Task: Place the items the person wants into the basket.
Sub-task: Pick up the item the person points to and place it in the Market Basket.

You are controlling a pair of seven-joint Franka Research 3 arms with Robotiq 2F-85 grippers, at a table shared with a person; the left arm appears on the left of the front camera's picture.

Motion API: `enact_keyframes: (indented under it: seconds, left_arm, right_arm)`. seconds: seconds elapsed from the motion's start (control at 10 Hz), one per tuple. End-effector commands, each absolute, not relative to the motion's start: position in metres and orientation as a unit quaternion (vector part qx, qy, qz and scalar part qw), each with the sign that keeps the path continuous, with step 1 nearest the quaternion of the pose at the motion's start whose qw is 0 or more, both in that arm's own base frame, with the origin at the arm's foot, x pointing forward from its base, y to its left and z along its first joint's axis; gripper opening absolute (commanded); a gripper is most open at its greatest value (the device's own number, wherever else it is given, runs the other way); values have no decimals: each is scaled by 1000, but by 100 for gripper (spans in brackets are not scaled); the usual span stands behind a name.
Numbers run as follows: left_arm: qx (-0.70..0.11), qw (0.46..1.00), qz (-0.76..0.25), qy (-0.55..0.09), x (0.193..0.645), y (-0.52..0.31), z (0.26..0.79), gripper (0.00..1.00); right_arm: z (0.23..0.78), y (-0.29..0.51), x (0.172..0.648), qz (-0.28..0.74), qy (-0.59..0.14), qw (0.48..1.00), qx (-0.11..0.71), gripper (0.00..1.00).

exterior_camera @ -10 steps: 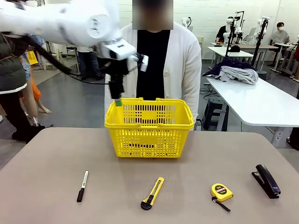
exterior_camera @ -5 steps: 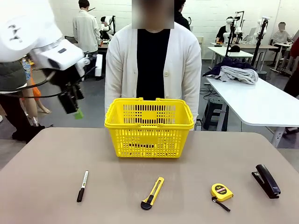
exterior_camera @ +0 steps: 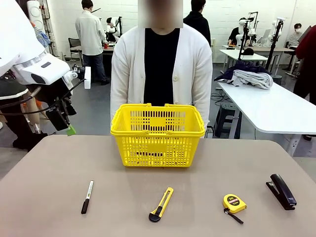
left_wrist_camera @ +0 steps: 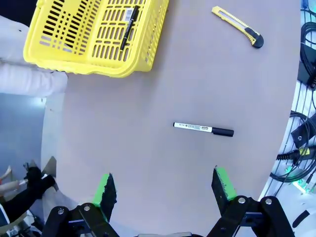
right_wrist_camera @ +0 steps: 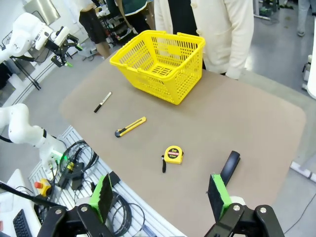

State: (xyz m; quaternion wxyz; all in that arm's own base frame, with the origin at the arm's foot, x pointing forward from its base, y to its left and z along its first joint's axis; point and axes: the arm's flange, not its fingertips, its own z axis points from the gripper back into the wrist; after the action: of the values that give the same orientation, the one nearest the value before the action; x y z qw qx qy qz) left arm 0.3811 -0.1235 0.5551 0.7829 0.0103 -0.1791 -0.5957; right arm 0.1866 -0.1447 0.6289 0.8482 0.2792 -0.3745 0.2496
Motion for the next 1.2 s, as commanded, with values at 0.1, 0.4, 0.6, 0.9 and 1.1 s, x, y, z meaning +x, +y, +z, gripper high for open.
enact_keyframes:
  seconds: [0.1, 0.4, 0.6, 0.9, 1.1]
  left_arm:
    - [15, 782, -597, -180, 381, -126, 558, 100]
    - [15, 782, -597, -180, 381, -126, 558, 100]
    - [15, 782, -597, -180, 381, -126, 558, 100]
    - [15, 782, -597, -180, 381, -126, 558, 100]
    - [11, 782, -597, -180, 381, -125, 556, 100]
  right_arm:
    - [627, -143, 187, 251, -373, 848, 280, 100]
    - [627, -143, 187, 251, -373, 848, 280, 100]
    - [627, -143, 187, 251, -373, 848, 280, 100]
    - [627, -143, 187, 251, -373, 848, 280, 100]
    - [627, -143, 187, 251, -373, 848, 280, 100]
